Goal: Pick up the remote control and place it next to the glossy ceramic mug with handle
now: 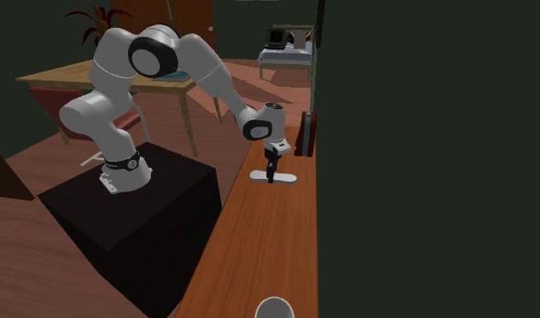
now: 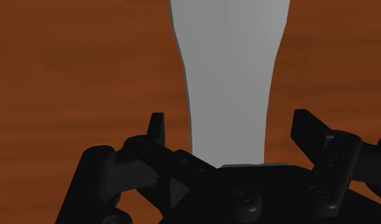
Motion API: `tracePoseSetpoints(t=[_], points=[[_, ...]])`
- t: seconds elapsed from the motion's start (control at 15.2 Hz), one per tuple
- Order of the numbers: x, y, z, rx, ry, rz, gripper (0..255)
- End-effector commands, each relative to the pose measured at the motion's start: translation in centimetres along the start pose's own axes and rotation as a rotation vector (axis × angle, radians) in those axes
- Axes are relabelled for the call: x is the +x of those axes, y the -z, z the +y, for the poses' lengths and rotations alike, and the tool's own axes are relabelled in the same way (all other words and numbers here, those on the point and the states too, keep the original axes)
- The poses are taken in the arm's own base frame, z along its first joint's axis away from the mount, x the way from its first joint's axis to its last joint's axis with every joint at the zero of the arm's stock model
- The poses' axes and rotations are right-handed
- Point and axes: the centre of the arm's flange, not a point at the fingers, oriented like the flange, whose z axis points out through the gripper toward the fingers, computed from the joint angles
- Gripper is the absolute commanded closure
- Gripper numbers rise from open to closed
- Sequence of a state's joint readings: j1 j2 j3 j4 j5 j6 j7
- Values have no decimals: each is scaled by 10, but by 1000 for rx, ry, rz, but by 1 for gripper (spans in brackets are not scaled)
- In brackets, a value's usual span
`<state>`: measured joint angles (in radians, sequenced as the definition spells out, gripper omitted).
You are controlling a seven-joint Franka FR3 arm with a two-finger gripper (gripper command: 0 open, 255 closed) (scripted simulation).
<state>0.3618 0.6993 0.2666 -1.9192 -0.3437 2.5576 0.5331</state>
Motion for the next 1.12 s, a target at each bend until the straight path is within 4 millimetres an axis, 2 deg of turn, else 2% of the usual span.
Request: tracePoseSetpoints(t=[0.0,0.4,0.46,1.06], points=[[0,-4,0,0,0,1,0],[0,-4,0,0,0,1,0],[0,-4,0,0,0,1,255],[0,-4,0,0,0,1,255]])
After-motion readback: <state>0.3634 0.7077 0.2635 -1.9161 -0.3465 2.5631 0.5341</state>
